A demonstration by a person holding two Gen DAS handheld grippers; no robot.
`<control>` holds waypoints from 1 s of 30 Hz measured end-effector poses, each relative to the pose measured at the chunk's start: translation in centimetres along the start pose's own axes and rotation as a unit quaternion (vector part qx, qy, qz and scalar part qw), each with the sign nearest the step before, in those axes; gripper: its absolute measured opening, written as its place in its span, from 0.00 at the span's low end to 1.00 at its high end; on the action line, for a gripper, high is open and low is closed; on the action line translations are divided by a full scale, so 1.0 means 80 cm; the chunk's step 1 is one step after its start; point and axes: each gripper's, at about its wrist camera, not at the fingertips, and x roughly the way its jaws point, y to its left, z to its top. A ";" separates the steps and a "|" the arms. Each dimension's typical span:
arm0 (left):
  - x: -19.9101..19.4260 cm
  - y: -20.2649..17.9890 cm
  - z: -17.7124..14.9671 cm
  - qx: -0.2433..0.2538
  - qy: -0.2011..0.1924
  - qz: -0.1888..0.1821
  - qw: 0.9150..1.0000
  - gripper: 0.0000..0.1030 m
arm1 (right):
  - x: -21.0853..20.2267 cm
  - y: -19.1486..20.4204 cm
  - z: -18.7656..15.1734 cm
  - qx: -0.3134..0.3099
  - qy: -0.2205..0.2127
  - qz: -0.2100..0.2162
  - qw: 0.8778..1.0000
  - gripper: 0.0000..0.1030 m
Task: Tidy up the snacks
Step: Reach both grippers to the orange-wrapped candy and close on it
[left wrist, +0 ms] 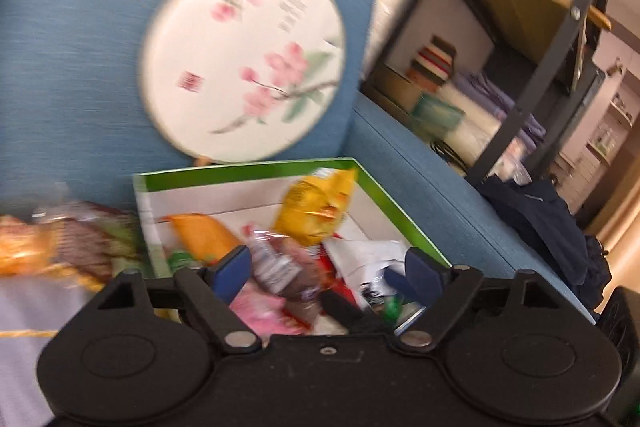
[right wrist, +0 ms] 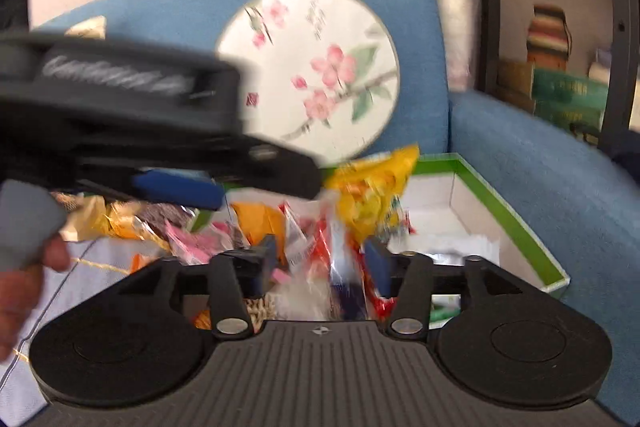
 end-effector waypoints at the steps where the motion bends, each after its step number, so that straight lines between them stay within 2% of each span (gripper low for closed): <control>1: -0.012 0.010 -0.002 -0.009 -0.003 0.009 1.000 1.00 | -0.006 0.004 0.001 -0.002 -0.011 0.001 1.000 1.00; 6: -0.062 0.062 -0.025 -0.047 -0.007 0.063 0.997 1.00 | -0.020 0.028 0.001 -0.009 -0.027 0.052 0.998 1.00; 8: -0.068 0.083 -0.037 -0.068 0.006 0.082 0.994 1.00 | -0.021 0.042 -0.001 -0.007 -0.013 0.095 0.995 1.00; 12: -0.065 0.112 -0.050 -0.111 0.021 0.084 0.990 1.00 | -0.016 0.075 -0.012 -0.022 0.041 0.172 0.984 0.96; 13: -0.062 0.114 -0.050 -0.114 0.021 0.084 0.990 1.00 | -0.014 0.081 -0.016 -0.031 0.051 0.178 0.982 0.91; 15: -0.052 0.117 -0.049 -0.124 0.020 0.079 0.989 1.00 | -0.012 0.091 -0.022 -0.048 0.061 0.183 0.980 0.86; 18: -0.031 0.121 -0.043 -0.139 0.019 0.069 0.988 1.00 | -0.011 0.094 -0.025 -0.056 0.064 0.181 0.980 0.86; 21: -0.010 0.126 -0.041 -0.143 0.022 0.076 0.987 1.00 | -0.009 0.090 -0.025 -0.051 0.063 0.183 0.980 0.87; 24: -0.001 0.142 -0.046 -0.185 0.014 0.047 0.982 1.00 | -0.007 0.090 -0.027 -0.055 0.062 0.183 0.980 0.90; 25: -0.002 0.148 -0.049 -0.200 0.013 0.032 0.979 0.97 | -0.005 0.092 -0.027 -0.060 0.061 0.182 0.979 0.91; 26: -0.005 0.151 -0.050 -0.207 0.013 0.024 0.978 0.88 | -0.007 0.095 -0.027 -0.066 0.059 0.181 0.980 0.91; 27: -0.010 0.152 -0.052 -0.205 0.009 0.028 0.978 0.66 | -0.008 0.097 -0.028 -0.069 0.060 0.180 0.979 0.91; 28: -0.014 0.153 -0.053 -0.199 0.012 0.042 0.979 0.52 | -0.008 0.098 -0.028 -0.072 0.058 0.178 0.980 0.92; 30: -0.021 0.161 -0.059 -0.208 0.011 0.038 0.977 0.55 | -0.009 0.099 -0.027 -0.079 0.057 0.176 0.980 0.91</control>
